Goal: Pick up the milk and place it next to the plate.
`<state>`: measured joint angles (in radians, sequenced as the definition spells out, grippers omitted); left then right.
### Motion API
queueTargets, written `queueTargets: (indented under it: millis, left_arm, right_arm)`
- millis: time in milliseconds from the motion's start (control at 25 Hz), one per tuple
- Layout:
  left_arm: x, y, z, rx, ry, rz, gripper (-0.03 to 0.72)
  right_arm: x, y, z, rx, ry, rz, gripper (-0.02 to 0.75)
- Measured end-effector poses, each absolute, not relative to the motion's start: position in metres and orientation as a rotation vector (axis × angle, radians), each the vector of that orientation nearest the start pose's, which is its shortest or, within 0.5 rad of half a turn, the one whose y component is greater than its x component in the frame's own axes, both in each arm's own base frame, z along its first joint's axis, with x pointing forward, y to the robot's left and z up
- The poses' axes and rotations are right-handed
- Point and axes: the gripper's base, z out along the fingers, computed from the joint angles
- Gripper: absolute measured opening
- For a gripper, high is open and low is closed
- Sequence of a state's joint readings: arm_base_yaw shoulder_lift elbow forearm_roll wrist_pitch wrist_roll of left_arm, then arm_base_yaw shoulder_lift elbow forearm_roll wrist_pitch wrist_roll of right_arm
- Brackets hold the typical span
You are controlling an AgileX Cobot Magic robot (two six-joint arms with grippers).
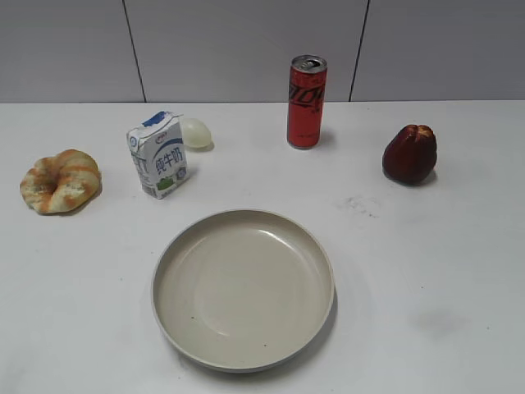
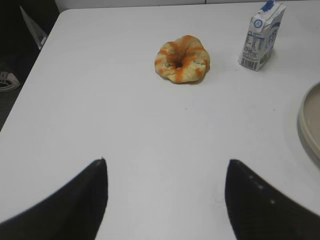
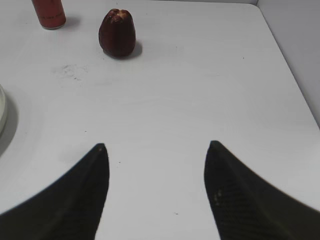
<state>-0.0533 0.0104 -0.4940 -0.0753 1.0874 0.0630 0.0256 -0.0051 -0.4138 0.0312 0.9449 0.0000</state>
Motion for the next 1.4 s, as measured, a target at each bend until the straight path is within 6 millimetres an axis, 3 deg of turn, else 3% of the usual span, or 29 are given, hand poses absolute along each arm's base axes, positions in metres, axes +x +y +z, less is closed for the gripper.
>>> queueTargets:
  millis: [640,840,1000,1160,1280,1400]
  left_arm:
    - [-0.004,-0.006,0.275,0.123,2.072,-0.087,0.552]
    - [0.013,-0.006,0.302,0.104,1.928,-0.088,0.552]
    - [0.055,-0.009,0.320,0.093,1.917,-0.098,0.552]
    - [0.114,-0.019,0.339,0.136,2.006,-0.190,0.566]
    - [0.165,-0.029,0.357,0.221,2.069,-0.255,0.600]
    - [0.221,-0.042,0.362,0.338,2.156,-0.292,0.621]
  right_arm:
    - [0.008,0.003,0.262,-0.023,2.009,0.053,0.459]
    - [0.008,0.003,0.262,-0.023,2.009,0.053,0.459]
    - [0.008,0.003,0.262,-0.023,2.009,0.053,0.459]
    - [0.008,0.003,0.262,-0.023,2.009,0.053,0.459]
    - [0.008,0.003,0.262,-0.023,2.009,0.053,0.459]
    - [0.008,0.003,0.262,-0.023,2.009,0.053,0.459]
